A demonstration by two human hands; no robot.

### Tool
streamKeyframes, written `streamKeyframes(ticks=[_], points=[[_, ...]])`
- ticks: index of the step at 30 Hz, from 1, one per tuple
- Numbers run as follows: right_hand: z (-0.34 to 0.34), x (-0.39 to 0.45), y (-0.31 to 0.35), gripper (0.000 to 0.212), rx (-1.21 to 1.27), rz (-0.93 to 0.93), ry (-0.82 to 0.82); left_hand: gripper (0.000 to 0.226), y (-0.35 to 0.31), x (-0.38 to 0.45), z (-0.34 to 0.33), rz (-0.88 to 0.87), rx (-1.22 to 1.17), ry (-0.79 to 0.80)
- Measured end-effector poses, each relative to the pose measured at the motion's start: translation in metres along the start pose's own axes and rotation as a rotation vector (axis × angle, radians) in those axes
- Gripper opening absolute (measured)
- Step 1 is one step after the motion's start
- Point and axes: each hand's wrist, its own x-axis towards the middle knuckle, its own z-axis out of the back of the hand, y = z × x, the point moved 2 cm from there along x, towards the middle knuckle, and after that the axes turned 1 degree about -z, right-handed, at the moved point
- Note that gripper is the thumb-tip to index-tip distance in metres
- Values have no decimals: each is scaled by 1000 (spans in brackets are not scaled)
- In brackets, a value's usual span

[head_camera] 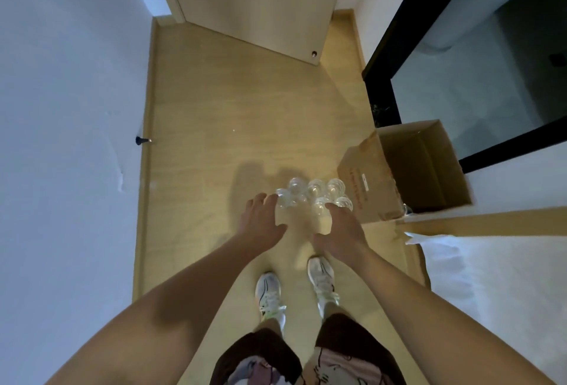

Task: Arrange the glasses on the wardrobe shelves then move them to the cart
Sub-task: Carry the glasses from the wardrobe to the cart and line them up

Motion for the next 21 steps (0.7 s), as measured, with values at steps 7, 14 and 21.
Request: streamKeyframes(ticks=[7,14,21], points=[[-21,64,-16,73,-11,-64,59,79,18,45,-31,86,-104,-3],[-69,181,-54,73,4,-95,194,83,49,128,-112,279,-186,43],[-119,296,-89,65,-12,-63,214,83,68,237,-185,294,-227,18]])
